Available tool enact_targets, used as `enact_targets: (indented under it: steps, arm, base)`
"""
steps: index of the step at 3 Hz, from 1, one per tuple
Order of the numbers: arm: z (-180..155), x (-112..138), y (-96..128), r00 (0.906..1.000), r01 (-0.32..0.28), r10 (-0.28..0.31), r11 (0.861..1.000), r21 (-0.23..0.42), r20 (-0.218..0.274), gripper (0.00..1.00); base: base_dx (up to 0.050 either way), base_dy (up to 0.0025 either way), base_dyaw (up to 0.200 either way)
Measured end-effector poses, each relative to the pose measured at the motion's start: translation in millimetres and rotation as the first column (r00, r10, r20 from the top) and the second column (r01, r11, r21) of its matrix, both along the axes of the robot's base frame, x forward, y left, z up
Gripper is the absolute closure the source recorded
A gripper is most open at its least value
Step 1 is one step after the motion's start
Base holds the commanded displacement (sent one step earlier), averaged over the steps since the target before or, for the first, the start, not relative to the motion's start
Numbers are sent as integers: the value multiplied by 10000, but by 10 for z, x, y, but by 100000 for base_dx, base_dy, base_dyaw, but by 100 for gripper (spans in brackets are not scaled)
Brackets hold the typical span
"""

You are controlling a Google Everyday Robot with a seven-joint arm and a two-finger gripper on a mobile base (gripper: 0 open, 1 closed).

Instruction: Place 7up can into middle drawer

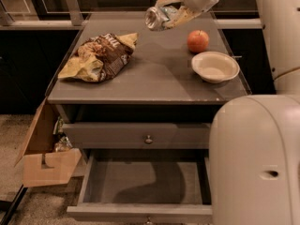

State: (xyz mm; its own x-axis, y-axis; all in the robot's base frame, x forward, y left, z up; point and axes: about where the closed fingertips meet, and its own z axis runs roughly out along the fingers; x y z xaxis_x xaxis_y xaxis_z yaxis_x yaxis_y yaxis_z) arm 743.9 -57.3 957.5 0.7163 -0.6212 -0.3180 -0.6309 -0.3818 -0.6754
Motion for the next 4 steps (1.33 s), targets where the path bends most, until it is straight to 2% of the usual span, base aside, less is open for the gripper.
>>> enact_targets:
  steps: [1,2,3,4]
  arm:
    - [199,-420,-22,9932,-1018,966,9914,821,644,100]
    - [307,-884,-2,9765,-1887,1691,9703,1516,1334,100]
    - [23,-1061,135,9725,-2281,2167,9601,1618,852,100]
    - [-8,-1141,192,9739,-2237,2140,9611,1620,752,100]
  base:
    - [0,0,0]
    - [0,0,0]
    - [0,0,0]
    - [0,0,0]
